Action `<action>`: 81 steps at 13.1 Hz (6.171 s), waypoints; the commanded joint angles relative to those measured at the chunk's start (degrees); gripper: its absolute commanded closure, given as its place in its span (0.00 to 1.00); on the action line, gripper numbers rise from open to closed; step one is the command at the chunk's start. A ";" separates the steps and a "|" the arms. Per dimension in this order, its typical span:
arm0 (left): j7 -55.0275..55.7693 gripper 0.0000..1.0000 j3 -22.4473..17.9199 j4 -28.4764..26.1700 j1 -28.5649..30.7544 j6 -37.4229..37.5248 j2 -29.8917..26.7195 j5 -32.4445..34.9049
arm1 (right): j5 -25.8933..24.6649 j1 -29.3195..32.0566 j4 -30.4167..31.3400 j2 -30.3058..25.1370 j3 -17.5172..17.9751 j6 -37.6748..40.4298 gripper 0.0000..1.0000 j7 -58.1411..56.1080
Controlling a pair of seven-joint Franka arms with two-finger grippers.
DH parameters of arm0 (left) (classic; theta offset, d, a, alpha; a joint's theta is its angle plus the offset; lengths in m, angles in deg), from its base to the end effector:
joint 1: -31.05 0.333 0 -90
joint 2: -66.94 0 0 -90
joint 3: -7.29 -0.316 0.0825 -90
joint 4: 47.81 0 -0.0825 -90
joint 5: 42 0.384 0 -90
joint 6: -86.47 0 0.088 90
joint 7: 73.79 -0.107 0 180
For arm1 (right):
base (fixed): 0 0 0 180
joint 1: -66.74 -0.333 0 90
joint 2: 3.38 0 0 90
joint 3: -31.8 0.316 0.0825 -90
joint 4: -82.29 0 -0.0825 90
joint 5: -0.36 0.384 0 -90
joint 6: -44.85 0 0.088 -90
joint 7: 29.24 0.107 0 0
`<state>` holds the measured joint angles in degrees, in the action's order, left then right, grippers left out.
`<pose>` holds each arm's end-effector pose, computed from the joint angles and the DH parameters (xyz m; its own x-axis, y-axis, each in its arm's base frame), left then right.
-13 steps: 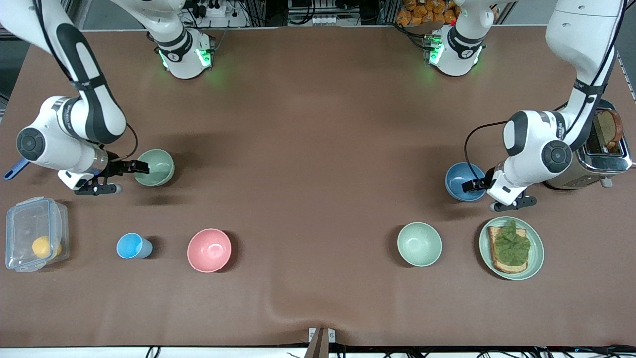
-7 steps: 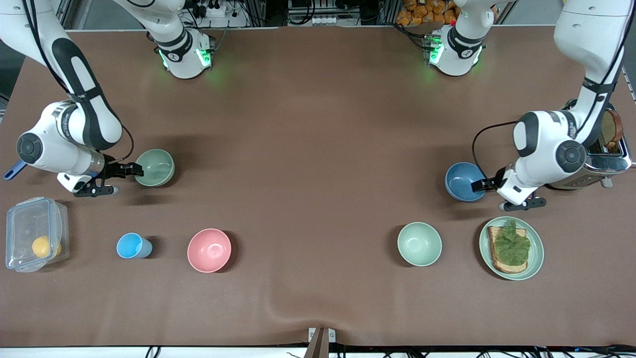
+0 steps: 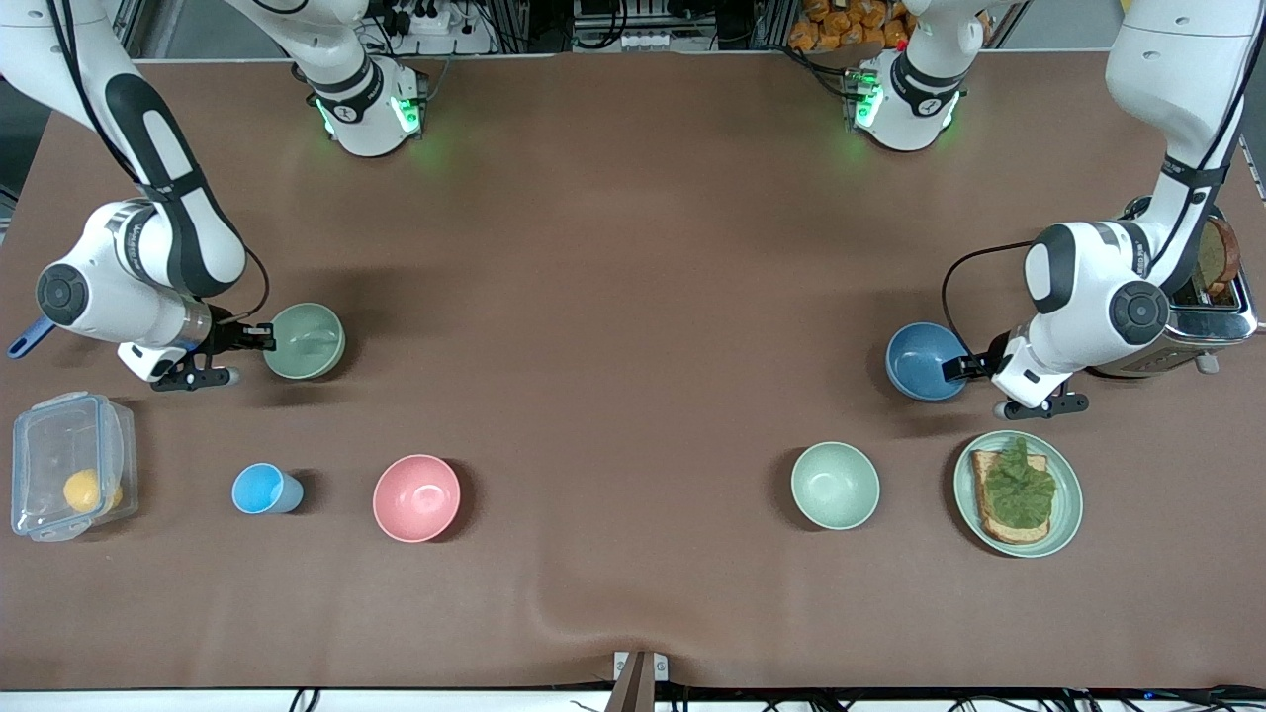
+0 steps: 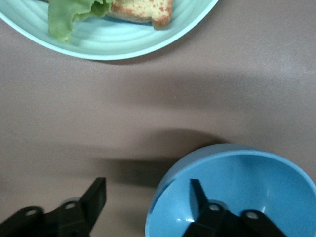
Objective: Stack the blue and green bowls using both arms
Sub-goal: 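Lift and carry the green bowl toward the table middle with the right gripper, then lower the green bowl onto the table and open the right gripper, then carry the blue bowl with the left gripper over the green bowl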
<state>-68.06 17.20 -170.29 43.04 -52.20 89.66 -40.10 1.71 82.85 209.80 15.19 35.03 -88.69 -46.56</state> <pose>0.5607 0.0198 0.2113 0.9869 0.1168 -0.1110 0.1214 -0.9919 0.0365 0.5114 -0.1158 0.2104 0.9779 0.0667 -0.1979 0.0487 -0.9944 -0.0943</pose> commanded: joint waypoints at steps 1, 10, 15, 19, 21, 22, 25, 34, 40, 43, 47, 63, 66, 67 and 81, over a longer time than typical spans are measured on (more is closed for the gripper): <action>0.94 0.67 0.29 0.14 -0.21 -0.11 0.12 1.09 | 1.81 -0.55 -0.86 -2.04 2.73 5.81 1.00 7.09; 2.44 1.00 0.99 0.84 0.05 0.07 -1.54 0.21 | 10.25 -13.19 -3.15 -9.08 6.09 17.26 1.00 34.15; 2.79 1.00 2.48 4.43 -0.30 0.59 -2.60 -0.84 | 13.94 -28.12 -6.83 -8.73 5.91 14.90 1.00 58.23; 3.05 1.00 4.33 10.58 -0.56 6.72 -2.43 -0.75 | 14.12 -37.54 -7.11 -5.84 5.91 4.90 1.00 70.64; 2.97 1.00 4.50 14.71 -0.65 11.64 -2.07 -0.58 | 17.44 -42.45 -7.11 -3.38 5.82 -1.95 1.00 75.40; 2.97 1.00 4.77 16.47 -1.00 13.67 -2.16 -0.23 | 18.85 -44.92 -7.11 -1.89 5.74 -5.12 1.00 76.64; 3.14 1.00 5.38 24.37 -3.81 22.45 -1.81 -0.40 | 19.04 -50.46 -7.54 3.21 5.73 -14.44 1.00 82.96; 15.95 1.00 5.47 31.34 -12.16 26.35 1.79 -0.84 | 18.43 -56.63 -10.00 8.67 5.03 -21.06 1.00 89.65; 18.88 1.00 5.47 31.34 -14.28 26.26 2.23 -0.67 | 18.43 -58.39 -9.92 10.43 3.80 -23.79 0.48 90.01; 18.96 1.00 5.47 31.34 -14.28 26.26 1.62 -0.84 | 18.43 -57.78 -10.35 9.91 3.36 -22.47 0.00 91.23; 19.31 1.00 6.70 31.34 -14.19 26.26 0.65 -0.93 | 18.60 -55.06 -16.22 6.31 1.17 -4.87 0.00 91.59; 42.23 1.00 19.61 21.77 -14.63 27.94 -3.30 -1.02 | 33.89 -51.18 -19.15 14.73 0.55 -8.49 0.00 101.61; 46.90 1.00 23.04 16.95 -14.63 21.71 -3.39 -0.84 | 34.25 -51.62 -18.97 15.53 0.55 -9.90 0.00 101.61; 48.56 1.00 24.09 15.54 -14.63 19.43 -3.30 -0.84 | 34.25 -51.62 -18.88 15.53 0.55 -9.90 0.00 101.61; 55.79 1.00 25.78 7.71 -21.83 1.48 1.79 0.65 | 34.16 -51.71 -18.18 15.44 0.55 -9.55 0.00 101.78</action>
<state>-13.76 43.08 -161.11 21.81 -48.06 91.36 -40.34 34.91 31.28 191.44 30.71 35.41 -97.79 54.72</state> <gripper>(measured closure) 0.952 0.000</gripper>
